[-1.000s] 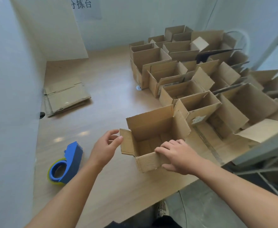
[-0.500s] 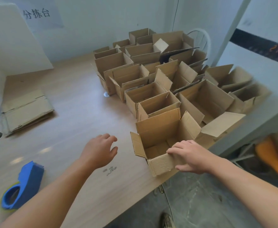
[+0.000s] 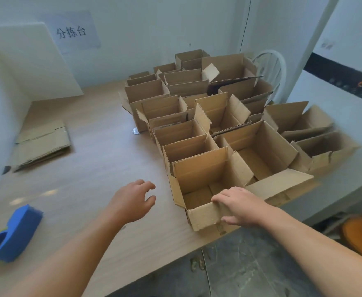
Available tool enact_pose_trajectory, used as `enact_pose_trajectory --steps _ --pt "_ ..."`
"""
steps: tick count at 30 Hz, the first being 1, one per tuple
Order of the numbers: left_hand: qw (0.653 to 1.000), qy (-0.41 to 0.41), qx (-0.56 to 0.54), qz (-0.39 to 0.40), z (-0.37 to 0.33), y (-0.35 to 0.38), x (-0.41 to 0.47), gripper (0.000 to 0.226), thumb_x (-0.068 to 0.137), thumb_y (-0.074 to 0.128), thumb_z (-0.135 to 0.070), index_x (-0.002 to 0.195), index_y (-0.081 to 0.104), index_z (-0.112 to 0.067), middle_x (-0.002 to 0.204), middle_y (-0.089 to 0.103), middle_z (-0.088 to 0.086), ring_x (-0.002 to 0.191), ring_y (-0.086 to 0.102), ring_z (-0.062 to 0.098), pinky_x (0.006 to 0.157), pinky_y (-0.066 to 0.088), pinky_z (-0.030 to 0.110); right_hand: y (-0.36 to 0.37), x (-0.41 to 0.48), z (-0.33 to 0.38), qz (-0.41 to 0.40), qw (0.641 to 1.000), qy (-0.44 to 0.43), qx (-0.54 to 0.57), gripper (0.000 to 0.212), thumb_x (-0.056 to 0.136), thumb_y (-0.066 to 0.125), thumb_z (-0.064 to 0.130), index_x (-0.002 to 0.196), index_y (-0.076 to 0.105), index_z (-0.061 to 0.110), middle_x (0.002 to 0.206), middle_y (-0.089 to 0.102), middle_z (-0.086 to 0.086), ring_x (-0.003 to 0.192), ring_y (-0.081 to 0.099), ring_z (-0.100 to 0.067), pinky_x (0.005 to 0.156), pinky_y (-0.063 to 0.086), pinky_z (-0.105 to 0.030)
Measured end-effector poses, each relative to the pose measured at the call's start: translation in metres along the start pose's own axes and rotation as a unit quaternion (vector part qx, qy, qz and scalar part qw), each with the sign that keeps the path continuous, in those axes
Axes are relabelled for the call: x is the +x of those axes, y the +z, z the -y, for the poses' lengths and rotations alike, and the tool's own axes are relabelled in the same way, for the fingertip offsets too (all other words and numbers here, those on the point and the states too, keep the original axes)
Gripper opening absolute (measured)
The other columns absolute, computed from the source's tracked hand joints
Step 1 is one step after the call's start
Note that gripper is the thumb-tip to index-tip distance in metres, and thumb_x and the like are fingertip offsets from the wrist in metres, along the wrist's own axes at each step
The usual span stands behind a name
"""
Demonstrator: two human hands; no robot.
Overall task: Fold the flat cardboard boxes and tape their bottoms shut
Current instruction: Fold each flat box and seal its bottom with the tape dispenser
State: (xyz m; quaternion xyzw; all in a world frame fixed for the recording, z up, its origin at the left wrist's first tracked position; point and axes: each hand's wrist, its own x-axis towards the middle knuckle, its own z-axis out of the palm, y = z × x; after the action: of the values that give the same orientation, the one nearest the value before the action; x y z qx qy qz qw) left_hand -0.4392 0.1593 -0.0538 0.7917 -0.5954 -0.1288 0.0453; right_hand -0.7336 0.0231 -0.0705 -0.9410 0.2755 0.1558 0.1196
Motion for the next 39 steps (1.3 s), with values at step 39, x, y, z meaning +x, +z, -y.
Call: enact_pose_trajectory --steps 39 --pt "0.974 -0.222 0.047 0.014 0.454 -0.093 0.115 0.041 0.097 0.045 -0.034 0.135 0.05 -0.022 0.132 0.051 0.001 0.119 0.049 0.026 0.095 0.043 0.037 -0.141 0.485 0.342 -0.056 0.994 -0.064 -0.066 0.031 0.1 0.039 0.037 0.118 0.055 0.018 0.114 0.056 -0.007 0.103 0.055 -0.032 0.072 0.033 -0.034"
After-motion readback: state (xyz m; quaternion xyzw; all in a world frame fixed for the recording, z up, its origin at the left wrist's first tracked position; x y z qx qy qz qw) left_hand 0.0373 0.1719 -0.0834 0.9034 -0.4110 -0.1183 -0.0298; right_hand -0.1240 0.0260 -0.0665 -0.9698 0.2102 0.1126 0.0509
